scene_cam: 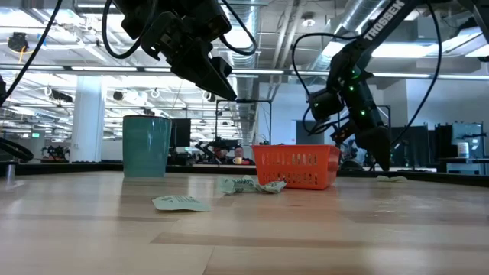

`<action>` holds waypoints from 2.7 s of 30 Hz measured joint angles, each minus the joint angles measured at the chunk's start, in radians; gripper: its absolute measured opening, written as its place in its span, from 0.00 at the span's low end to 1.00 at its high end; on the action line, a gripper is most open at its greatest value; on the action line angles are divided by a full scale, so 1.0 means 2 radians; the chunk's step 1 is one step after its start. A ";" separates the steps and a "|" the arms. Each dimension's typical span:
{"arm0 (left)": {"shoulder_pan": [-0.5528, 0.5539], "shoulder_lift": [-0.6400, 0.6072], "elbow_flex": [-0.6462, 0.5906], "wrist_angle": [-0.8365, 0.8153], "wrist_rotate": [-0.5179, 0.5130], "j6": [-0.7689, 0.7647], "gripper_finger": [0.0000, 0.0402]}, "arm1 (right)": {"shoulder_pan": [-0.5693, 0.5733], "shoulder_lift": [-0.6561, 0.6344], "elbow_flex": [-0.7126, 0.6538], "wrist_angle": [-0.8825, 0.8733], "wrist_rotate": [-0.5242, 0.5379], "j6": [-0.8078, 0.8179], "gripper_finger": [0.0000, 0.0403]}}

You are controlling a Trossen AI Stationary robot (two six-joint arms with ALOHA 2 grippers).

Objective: Pick and place Stevia / Truvia into bins
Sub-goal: Put the stevia packet into the basket

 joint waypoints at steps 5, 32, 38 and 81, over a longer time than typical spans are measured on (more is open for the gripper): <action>0.000 0.000 0.000 0.000 0.000 0.000 0.33 | -0.003 0.000 0.000 0.007 -0.013 0.000 0.44; 0.000 0.003 0.000 0.001 0.000 0.001 0.33 | -0.026 0.000 -0.039 0.035 -0.014 -0.014 0.42; 0.001 0.003 0.000 0.004 0.000 0.001 0.33 | -0.027 -0.001 -0.048 0.060 -0.027 -0.013 0.37; -0.043 0.003 0.000 -0.001 0.000 -0.027 0.33 | 0.284 -0.185 -0.027 0.271 -0.067 0.154 0.02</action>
